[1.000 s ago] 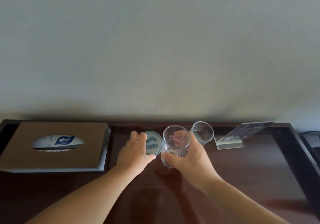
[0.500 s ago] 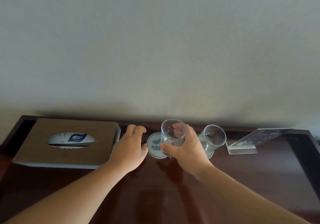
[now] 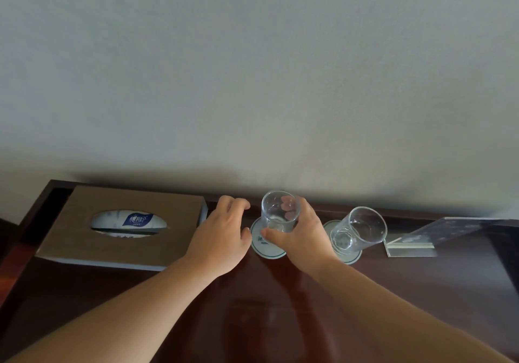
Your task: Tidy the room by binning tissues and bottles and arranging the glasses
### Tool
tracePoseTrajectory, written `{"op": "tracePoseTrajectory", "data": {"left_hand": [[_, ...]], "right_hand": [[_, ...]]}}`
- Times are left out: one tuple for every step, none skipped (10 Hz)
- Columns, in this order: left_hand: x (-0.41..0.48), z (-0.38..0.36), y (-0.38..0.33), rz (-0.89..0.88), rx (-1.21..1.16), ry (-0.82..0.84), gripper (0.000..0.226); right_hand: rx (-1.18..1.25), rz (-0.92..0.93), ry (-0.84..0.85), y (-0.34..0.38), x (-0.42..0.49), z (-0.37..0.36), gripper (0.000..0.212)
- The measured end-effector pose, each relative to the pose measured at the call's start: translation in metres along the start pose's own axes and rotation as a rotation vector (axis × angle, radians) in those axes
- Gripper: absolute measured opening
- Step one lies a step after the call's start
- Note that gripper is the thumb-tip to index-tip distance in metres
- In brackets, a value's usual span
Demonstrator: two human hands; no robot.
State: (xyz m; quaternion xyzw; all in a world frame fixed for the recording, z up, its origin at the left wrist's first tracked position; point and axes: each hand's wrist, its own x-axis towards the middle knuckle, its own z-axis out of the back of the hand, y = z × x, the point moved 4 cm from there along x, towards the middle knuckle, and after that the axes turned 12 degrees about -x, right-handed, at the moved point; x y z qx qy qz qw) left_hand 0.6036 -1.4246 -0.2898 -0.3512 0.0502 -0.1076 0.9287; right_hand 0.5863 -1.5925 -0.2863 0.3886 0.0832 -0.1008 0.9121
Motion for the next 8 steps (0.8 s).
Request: {"op": "tracePoseTrajectory", "data": {"left_hand": [[0.001,0.0,-0.003,-0.013,-0.003,-0.006,0.039],[0.002,0.0,-0.003,-0.026,-0.005,-0.007,0.04],[0.002,0.0,-0.002,-0.033,-0.006,-0.005,0.04],[0.004,0.001,-0.001,-0.03,-0.003,-0.011,0.04],[0.004,0.001,-0.002,-0.035,0.003,-0.011,0.04],[0.004,-0.001,0.001,-0.025,0.004,-0.014,0.04],[0.002,-0.002,-0.003,-0.029,0.009,-0.007,0.04],[0.002,-0.001,-0.004,-0.021,0.014,-0.03,0.04]], "right_hand": [[0.005,-0.002,0.003,-0.002,0.001,0.0,0.069],[0.012,0.0,0.007,-0.004,0.001,-0.003,0.065],[0.021,0.007,0.018,-0.006,0.001,-0.008,0.063],[0.022,0.012,0.029,-0.007,0.0,-0.011,0.061],[0.025,0.026,0.023,-0.008,-0.001,-0.012,0.061],[0.034,0.039,0.029,-0.008,-0.002,-0.013,0.057],[0.028,0.046,0.032,-0.008,-0.005,-0.013,0.059],[0.07,0.05,0.026,-0.012,-0.006,-0.01,0.074]]}}
